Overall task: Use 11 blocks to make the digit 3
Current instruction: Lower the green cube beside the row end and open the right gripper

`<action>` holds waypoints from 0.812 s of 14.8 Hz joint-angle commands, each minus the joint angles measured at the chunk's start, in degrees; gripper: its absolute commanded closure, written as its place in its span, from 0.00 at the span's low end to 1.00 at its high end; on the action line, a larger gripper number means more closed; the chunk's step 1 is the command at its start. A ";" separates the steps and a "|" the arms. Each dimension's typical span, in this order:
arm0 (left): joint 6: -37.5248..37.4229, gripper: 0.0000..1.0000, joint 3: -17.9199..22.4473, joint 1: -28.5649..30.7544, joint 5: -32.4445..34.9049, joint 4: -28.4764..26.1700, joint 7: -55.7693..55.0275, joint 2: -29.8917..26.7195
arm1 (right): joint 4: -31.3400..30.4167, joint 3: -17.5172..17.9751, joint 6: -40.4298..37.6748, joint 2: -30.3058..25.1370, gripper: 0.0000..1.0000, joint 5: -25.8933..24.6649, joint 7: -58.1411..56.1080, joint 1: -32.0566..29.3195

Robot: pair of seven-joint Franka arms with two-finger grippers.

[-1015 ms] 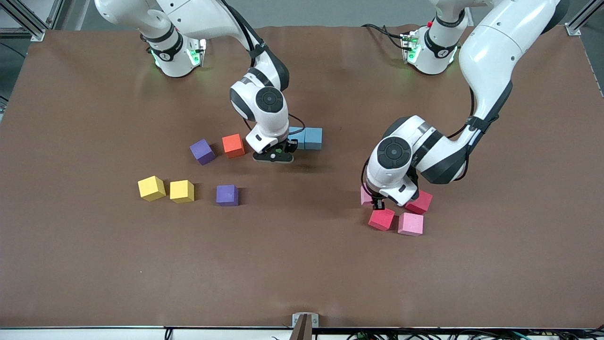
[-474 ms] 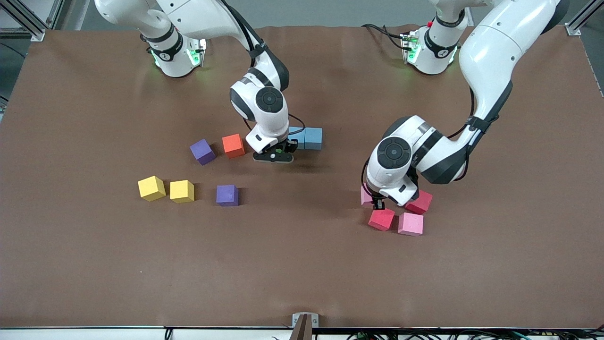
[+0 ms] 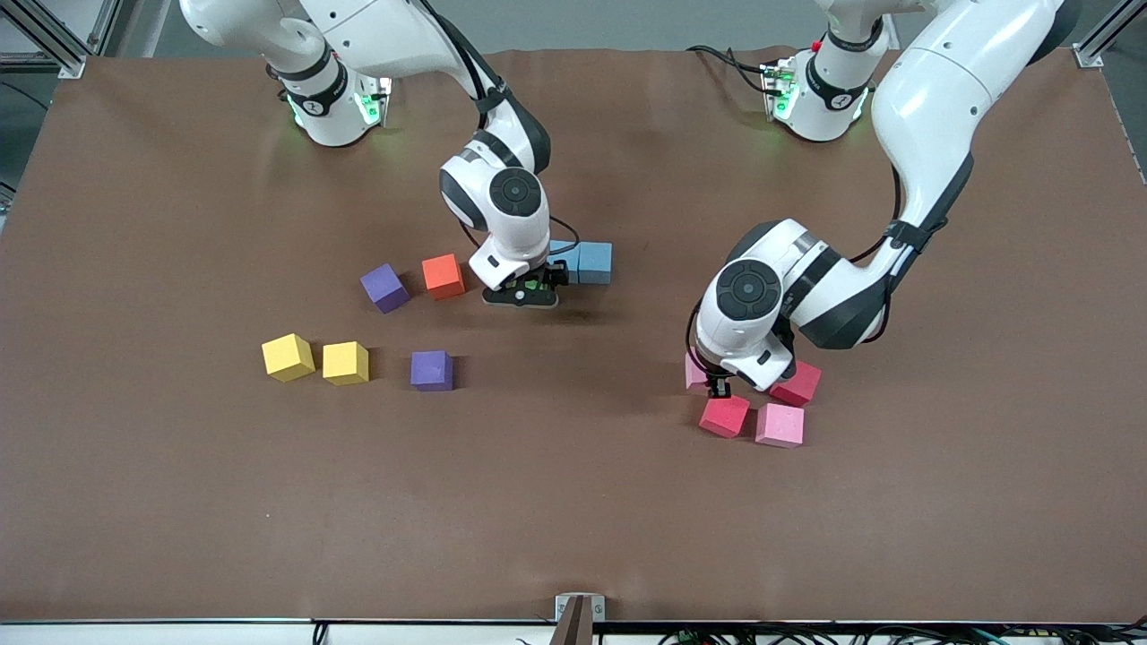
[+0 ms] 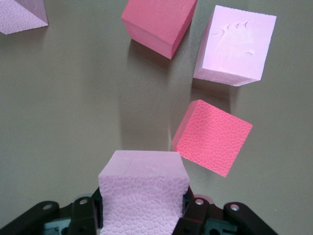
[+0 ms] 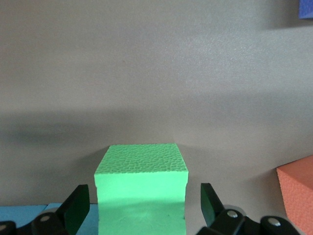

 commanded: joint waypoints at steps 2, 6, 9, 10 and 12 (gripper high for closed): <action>-0.84 0.61 -0.07 0.16 -1.10 -0.18 0.94 -0.62 | 0.37 -0.12 -2.32 -1.83 0.00 -0.06 0.15 -0.55; -0.75 0.61 -0.07 0.16 -1.10 -0.18 1.03 -0.53 | 0.29 -0.04 -7.23 -6.57 0.00 0.12 -3.02 -3.80; -0.84 0.61 -0.07 0.16 -1.10 -0.18 1.03 -0.53 | 0.20 -0.56 -15.31 -11.75 0.00 0.12 -1.70 -6.43; -0.75 0.61 -0.07 0.16 -1.10 -0.18 1.03 -0.53 | 0.20 -0.56 -17.77 -13.42 0.00 0.12 -1.70 -8.19; -0.75 0.61 0.01 0.16 -1.01 -0.18 1.03 -0.44 | 0.20 -0.56 -22.43 -16.50 0.00 0.03 -1.79 -11.09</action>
